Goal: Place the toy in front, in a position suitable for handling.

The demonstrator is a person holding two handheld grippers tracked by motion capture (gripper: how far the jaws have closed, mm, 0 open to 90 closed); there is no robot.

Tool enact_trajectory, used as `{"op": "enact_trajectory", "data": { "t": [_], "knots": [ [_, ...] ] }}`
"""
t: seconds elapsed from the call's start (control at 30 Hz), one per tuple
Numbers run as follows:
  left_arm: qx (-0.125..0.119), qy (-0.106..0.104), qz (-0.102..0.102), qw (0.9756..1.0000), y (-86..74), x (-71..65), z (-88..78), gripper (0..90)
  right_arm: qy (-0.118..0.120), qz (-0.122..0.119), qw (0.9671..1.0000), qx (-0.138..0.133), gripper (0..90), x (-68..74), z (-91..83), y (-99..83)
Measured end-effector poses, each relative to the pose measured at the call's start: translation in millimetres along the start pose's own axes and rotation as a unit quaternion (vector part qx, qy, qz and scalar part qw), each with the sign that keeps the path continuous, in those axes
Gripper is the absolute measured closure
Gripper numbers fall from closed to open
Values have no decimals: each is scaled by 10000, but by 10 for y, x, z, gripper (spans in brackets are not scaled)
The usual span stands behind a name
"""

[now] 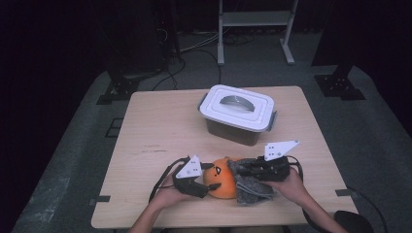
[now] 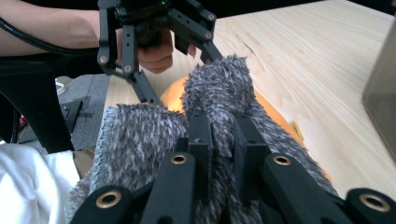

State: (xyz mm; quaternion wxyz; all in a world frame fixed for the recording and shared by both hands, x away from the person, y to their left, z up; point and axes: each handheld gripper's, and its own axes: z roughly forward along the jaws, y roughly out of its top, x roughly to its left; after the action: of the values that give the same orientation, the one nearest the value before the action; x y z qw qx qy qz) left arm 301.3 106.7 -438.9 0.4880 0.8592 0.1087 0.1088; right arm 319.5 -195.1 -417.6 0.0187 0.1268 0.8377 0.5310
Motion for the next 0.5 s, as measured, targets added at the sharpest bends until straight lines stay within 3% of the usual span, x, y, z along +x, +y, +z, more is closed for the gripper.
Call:
{"op": "enact_trajectory", "data": {
  "t": [0.2, 0.5],
  "knots": [
    [1, 9, -41, 10000, 0, 7, 6, 313, -116, 74, 9999, 61, 789, 5, -115, -81],
    [-22, -7, -188, 9998, -60, 62, -26, 319, -7, -73, 10000, 36, 788, 63, -62, 11]
  ]
}}
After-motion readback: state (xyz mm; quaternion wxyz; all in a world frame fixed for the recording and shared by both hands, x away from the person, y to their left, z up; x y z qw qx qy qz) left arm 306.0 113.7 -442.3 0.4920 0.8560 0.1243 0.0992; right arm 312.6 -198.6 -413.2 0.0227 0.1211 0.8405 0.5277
